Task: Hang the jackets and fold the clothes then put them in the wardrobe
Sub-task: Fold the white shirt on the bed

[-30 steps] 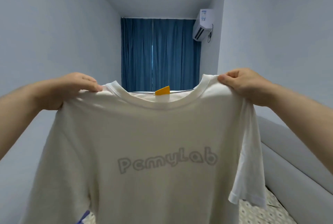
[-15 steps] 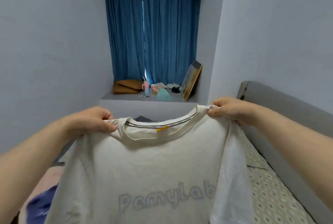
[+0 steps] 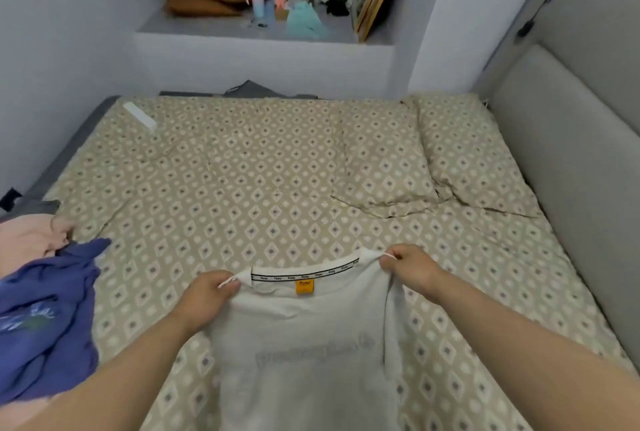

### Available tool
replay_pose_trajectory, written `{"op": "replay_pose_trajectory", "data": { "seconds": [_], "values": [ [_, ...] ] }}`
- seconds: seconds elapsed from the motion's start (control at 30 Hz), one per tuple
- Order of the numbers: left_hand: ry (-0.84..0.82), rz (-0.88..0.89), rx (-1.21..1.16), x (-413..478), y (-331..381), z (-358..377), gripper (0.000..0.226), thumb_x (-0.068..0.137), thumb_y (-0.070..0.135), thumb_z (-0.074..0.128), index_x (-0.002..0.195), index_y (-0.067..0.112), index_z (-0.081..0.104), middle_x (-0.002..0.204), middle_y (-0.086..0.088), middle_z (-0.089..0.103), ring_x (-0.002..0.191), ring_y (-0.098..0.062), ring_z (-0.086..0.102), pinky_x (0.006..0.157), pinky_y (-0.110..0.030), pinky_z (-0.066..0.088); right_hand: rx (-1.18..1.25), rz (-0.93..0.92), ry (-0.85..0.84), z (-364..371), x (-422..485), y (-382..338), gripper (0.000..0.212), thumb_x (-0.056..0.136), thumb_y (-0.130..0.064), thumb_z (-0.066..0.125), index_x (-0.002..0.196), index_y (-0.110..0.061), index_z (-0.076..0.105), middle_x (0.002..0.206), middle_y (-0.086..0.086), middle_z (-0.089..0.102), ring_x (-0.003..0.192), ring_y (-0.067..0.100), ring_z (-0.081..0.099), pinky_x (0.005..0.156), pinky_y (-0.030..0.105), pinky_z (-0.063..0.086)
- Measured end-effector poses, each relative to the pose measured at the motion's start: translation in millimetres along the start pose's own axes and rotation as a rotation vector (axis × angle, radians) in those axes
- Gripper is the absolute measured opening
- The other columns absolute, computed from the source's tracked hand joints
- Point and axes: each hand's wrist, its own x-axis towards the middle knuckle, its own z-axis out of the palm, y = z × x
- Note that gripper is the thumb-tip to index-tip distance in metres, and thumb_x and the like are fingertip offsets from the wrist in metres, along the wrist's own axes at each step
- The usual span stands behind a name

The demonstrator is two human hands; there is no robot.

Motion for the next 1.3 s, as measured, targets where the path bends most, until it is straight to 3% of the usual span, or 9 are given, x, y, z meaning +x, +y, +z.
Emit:
{"op": "replay_pose_trajectory", "data": {
  "seconds": [0.13,0.3,0.37,0.5,0.6,0.7,0.9,1.1,1.3],
  "values": [
    [0.097,-0.07,-0.045,65,-40,42,0.042,0.096,0.007,0.057,0.057,0.015,0.046,0.056,0.006,0.045,0.059,-0.015,0.044,0.058,-0.031,0.031,0.015,0.012,0.12,48,72,35,0.027,0.1,-0.01,0.047,0.076,-0.005,0.056,0.078,0.004,0.054,0.073,0.02,0.048,0.062,0.03,0.033],
    [0.276,-0.105,-0.188,173,-120,107,0.037,0.099,0.013,0.051,0.063,0.019,0.049,0.056,0.009,0.049,0.054,-0.005,0.042,0.059,-0.034,0.033,0.005,-0.05,0.387,142,187,98,0.031,0.105,-0.008,0.035,0.086,-0.012,0.058,0.085,0.005,0.058,0.08,0.018,0.051,0.063,0.017,0.033],
    [0.395,-0.117,-0.18,219,-143,132,0.037,0.1,0.014,0.049,0.064,0.02,0.049,0.059,0.007,0.052,0.061,-0.011,0.047,0.059,-0.033,0.035,-0.02,-0.06,0.471,174,234,120,0.031,0.104,-0.008,0.034,0.082,-0.013,0.055,0.082,0.007,0.054,0.078,0.019,0.048,0.06,0.019,0.032],
    [0.471,-0.113,0.181,287,-194,188,0.027,0.102,0.017,0.044,0.081,0.007,0.058,0.078,-0.011,0.06,0.077,-0.035,0.056,0.067,-0.04,0.041,-0.167,-0.019,0.474,230,303,178,0.026,0.102,-0.012,0.036,0.084,-0.007,0.055,0.084,0.009,0.054,0.082,0.028,0.051,0.068,0.038,0.041],
    [0.508,-0.095,0.497,302,-219,214,0.022,0.1,0.019,0.047,0.085,0.01,0.06,0.076,-0.012,0.058,0.07,-0.034,0.052,0.068,-0.04,0.035,-0.341,-0.044,0.527,256,322,212,0.035,0.105,-0.025,0.032,0.094,-0.006,0.06,0.09,0.011,0.057,0.084,0.03,0.053,0.076,0.043,0.044],
    [0.549,-0.032,0.54,305,-224,215,0.022,0.1,0.02,0.047,0.08,0.013,0.053,0.069,-0.003,0.044,0.065,-0.025,0.039,0.066,-0.038,0.029,-0.365,-0.111,0.581,258,326,218,0.042,0.104,-0.034,0.026,0.088,-0.009,0.056,0.083,0.007,0.054,0.077,0.026,0.049,0.07,0.04,0.042],
    [0.52,-0.033,0.502,311,-222,204,0.028,0.103,0.03,0.034,0.078,0.02,0.042,0.064,0.005,0.044,0.058,-0.025,0.045,0.053,-0.034,0.031,-0.282,-0.139,0.539,243,328,210,0.03,0.102,-0.032,0.039,0.089,-0.013,0.058,0.082,0.0,0.055,0.077,0.024,0.053,0.067,0.036,0.041],
    [0.478,0.059,0.503,382,-197,171,0.024,0.102,0.028,0.035,0.08,0.02,0.039,0.074,0.0,0.044,0.07,-0.029,0.046,0.063,-0.037,0.035,-0.474,-0.26,0.493,183,407,184,0.03,0.104,-0.036,0.039,0.092,-0.015,0.057,0.087,0.001,0.051,0.08,0.023,0.047,0.066,0.037,0.038],
    [0.564,0.05,0.57,410,-207,182,0.029,0.103,0.031,0.035,0.076,0.021,0.038,0.074,0.003,0.04,0.069,-0.027,0.041,0.064,-0.037,0.033,-0.515,-0.307,0.519,188,435,195,0.026,0.104,-0.037,0.035,0.089,-0.02,0.046,0.083,-0.004,0.043,0.077,0.023,0.045,0.065,0.035,0.032]
  ]
}}
